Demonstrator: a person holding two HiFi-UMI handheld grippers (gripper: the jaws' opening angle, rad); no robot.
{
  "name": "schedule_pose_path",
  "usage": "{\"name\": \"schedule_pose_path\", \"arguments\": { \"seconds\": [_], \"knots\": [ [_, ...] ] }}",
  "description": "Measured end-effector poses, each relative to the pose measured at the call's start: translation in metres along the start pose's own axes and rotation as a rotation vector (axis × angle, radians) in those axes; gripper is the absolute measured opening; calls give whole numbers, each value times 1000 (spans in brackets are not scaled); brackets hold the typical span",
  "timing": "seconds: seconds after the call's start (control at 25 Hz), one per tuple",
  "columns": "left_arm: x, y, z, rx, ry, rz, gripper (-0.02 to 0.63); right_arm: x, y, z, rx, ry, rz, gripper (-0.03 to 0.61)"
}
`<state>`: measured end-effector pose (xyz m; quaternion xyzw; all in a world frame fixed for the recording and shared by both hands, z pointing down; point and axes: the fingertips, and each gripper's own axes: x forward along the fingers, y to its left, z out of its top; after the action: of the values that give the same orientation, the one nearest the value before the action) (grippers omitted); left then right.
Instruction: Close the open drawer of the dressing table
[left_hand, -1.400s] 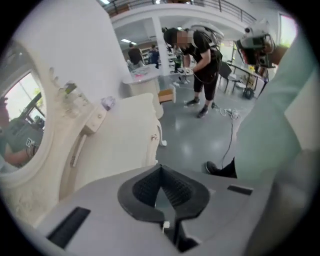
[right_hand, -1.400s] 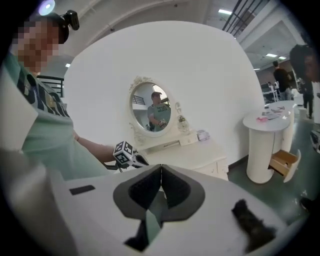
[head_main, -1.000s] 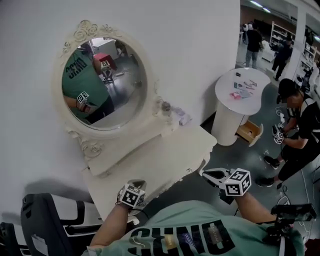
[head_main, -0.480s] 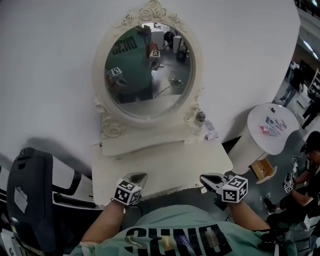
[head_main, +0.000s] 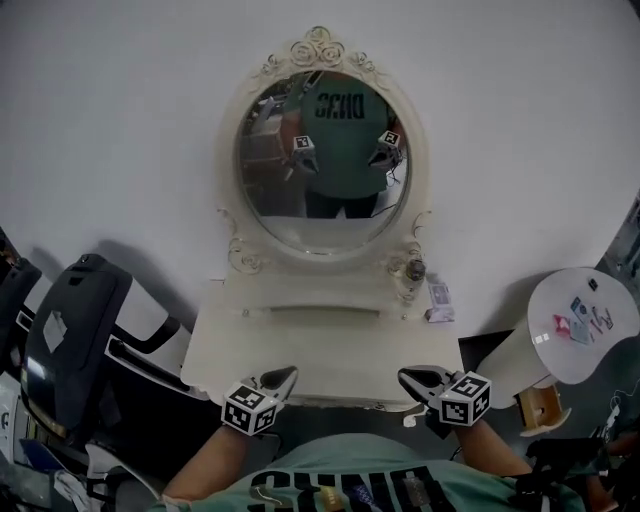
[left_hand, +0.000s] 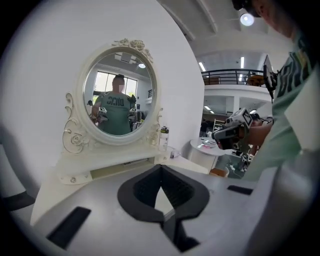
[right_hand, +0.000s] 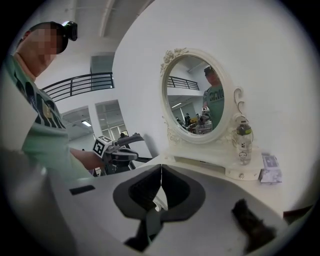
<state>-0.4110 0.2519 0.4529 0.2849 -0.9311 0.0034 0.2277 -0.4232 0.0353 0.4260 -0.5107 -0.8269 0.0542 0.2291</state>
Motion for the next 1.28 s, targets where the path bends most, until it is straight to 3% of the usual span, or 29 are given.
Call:
{"name": "schedule_pose_path", "arguments": {
  "seconds": [0.24,0.4,0.52,0.76,1.04,1.28],
  "knots": [
    [-15,-11,17,-17,-91,53,8,17,-7,-1,-11,23,54,11],
    [-45,15,31,-42,-175,60,8,44,9,13,-34,-6,39,11],
    [-69,41,34,-61,-211,41,8,67,22,23,4,-50,0,11],
    [-78,76,47,-38,-244,-3,8,90,33,39,34,-79,-50,11],
    [-68,63,50,-38,-261,-56,8,80,34,34,-46,-15,-86,11],
    [-64,57,46,-52,-271,-44,8,73,32,35,-74,1,-81,11]
  ]
}}
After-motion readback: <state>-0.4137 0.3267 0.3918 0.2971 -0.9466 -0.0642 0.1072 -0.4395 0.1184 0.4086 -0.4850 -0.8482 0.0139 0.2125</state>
